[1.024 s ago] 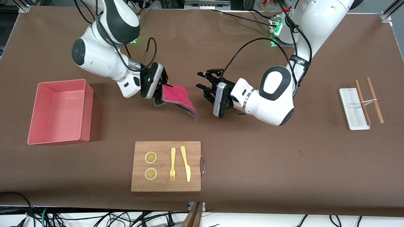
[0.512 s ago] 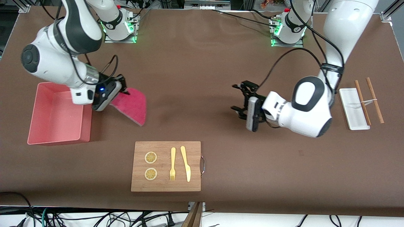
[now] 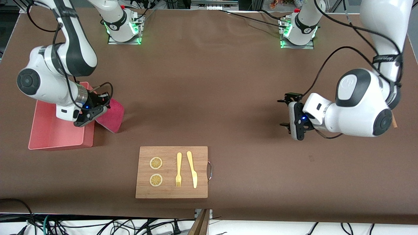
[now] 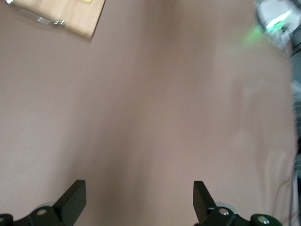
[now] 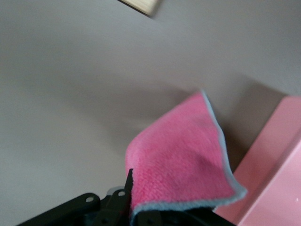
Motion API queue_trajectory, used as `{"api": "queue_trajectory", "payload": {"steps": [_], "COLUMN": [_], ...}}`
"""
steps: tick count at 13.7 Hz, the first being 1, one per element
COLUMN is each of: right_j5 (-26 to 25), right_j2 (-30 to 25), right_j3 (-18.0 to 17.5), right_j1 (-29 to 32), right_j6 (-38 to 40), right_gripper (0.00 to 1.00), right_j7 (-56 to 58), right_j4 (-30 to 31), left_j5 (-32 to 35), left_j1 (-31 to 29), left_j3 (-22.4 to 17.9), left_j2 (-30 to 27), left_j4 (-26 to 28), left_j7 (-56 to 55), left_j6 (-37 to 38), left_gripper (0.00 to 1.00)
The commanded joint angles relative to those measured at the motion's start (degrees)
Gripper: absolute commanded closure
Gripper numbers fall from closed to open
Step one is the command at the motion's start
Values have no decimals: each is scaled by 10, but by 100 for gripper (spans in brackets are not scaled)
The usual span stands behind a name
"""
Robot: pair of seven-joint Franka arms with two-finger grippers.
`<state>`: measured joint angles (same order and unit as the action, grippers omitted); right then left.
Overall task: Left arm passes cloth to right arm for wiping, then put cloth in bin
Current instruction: 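Lower the cloth with the right gripper while the left gripper withdraws, then wipe the table with the cloth in the right gripper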
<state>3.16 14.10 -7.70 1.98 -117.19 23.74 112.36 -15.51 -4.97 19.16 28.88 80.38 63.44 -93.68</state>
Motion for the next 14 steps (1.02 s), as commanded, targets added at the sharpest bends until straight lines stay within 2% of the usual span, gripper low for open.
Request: {"api": "queue_trajectory", "payload": {"steps": [1, 3, 6, 8, 10, 11, 13, 14], "right_j5": [-33, -33, -35, -34, -31, -28, -25, -18], "right_j2": [28, 51, 84, 97, 108, 120, 144, 158], "right_j3": [0, 1, 1, 1, 5, 5, 4, 4], "right_j1": [3, 3, -8, -54, -107, -136, -194, -225], "right_j6": [-22, -41, -61, -63, -84, -90, -94, -88], "right_gripper": [100, 100, 100, 100, 100, 100, 100, 100], "right_j7": [-109, -148, -180, -234, -285, -328, -420, -462], "right_j4": [-4, 0, -3, -7, -9, -20, -52, -84], "left_j5": [98, 116, 118, 118, 119, 122, 170, 177], "left_j1": [27, 49, 50, 55, 97, 100, 99, 99], "left_j3": [-13, -49, -72, -103, -162, -171, -172, -172], "left_j2": [-52, -91, -158, -194, -224, -228, -247, -264], "left_j4": [24, 57, 115, 142, 165, 167, 184, 198], "left_j7": [-4, -30, -145, -281, -389, -428, -499, -541], "left_j6": [-38, -68, -70, -70, -69, -67, -60, -57], "left_gripper": [0, 0, 0, 0, 0, 0, 0, 0]}}
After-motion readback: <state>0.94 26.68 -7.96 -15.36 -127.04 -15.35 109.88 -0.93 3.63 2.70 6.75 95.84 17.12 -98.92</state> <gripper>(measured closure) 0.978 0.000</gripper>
